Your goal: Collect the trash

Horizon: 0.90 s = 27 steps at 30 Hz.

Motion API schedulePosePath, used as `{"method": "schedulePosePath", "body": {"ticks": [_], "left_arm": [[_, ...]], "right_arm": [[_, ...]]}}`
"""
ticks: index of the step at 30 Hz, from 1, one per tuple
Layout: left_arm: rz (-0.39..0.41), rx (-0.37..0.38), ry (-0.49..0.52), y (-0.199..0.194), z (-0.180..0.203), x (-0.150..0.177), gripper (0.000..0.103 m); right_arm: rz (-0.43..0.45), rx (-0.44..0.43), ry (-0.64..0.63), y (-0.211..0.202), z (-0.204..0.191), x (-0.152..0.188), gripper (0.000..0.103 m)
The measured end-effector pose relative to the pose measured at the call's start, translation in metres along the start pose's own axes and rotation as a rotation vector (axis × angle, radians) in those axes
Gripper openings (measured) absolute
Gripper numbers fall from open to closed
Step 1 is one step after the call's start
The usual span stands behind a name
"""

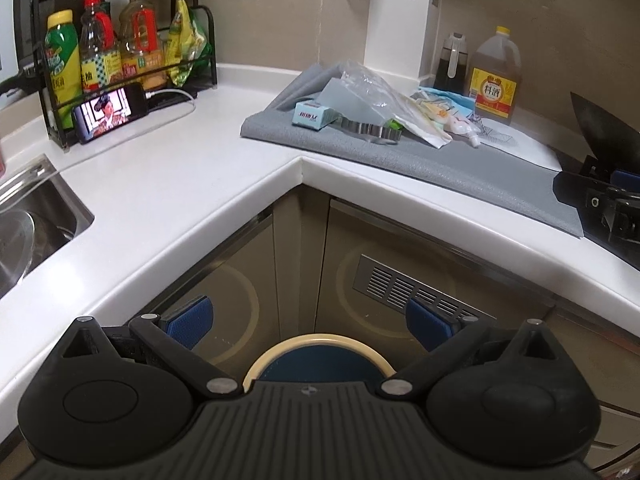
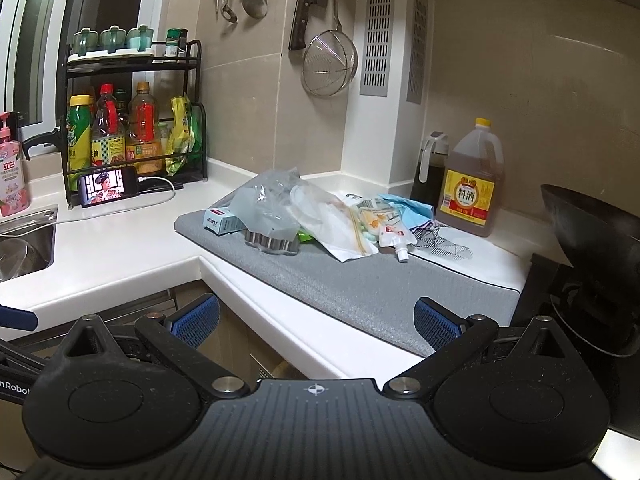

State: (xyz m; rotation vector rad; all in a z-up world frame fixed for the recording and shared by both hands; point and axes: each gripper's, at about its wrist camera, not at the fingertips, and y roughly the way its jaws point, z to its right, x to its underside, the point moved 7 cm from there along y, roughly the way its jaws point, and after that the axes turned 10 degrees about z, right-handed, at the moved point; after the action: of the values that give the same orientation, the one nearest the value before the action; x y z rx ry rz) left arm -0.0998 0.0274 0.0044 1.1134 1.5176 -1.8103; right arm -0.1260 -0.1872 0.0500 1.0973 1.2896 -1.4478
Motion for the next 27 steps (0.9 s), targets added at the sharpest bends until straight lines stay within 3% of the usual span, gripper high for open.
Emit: {"method": "schedulePosePath", "body": {"ticks": [27], "left_arm": [[-0.003,-0.03,0.012,0.004,-0.001,0.0,0.103]], "right_arm": [[-0.033,-0.015,0.002,0.01,0.0,0.011,0.103]]}}
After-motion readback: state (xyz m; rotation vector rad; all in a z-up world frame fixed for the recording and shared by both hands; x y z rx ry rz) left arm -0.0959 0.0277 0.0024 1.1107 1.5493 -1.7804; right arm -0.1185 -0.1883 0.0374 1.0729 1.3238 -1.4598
